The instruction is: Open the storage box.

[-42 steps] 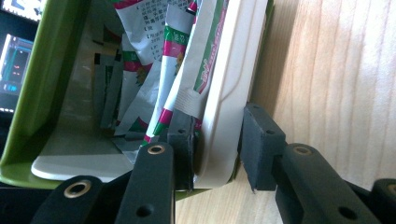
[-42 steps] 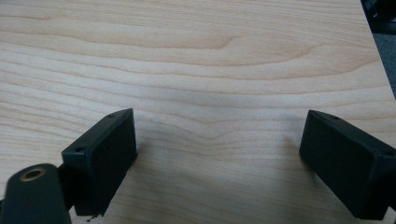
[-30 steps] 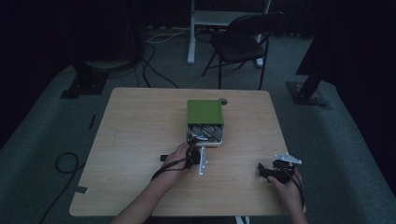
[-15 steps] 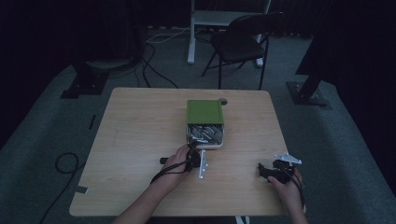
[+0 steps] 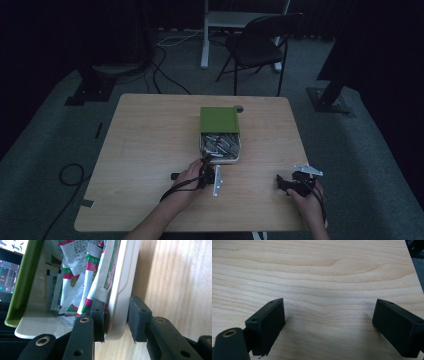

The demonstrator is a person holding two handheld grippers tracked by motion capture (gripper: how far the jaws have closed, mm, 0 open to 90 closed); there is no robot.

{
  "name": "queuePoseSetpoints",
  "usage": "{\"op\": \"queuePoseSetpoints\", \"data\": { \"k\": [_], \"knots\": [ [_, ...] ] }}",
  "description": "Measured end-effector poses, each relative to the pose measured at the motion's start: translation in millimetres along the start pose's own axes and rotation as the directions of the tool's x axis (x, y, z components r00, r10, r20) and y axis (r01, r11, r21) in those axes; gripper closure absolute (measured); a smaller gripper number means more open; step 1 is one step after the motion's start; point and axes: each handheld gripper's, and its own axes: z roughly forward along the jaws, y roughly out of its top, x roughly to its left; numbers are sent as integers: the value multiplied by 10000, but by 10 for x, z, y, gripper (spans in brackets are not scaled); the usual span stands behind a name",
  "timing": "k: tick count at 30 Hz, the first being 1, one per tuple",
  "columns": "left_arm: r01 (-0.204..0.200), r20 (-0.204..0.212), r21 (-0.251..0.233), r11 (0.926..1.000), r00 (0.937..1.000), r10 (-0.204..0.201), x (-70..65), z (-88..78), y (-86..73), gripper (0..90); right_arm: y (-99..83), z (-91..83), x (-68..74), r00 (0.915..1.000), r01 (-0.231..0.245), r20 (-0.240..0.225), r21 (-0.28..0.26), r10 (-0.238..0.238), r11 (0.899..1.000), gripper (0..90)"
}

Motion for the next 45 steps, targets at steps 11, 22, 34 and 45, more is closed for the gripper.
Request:
{"op": "queuePoseSetpoints", "data": {
  "k": [11,22,34,45],
  "knots": [
    [-31,-4,-142,9999,10000,31,-75,-111,28,695,0,0,0,10000,-1,0,1,1,10000,105],
    [-81,135,-213,9997,9999,84,-143,-233,45,696,0,0,0,10000,1,0,-3,-1,10000,105],
    [-164,148,-170,9997,9998,167,-209,-329,48,696,0,0,0,10000,3,2,-3,-3,10000,105],
    [-111,202,-243,9996,9997,116,-283,-384,2,693,0,0,1,10000,-1,4,-5,1,10000,105]
  ]
}}
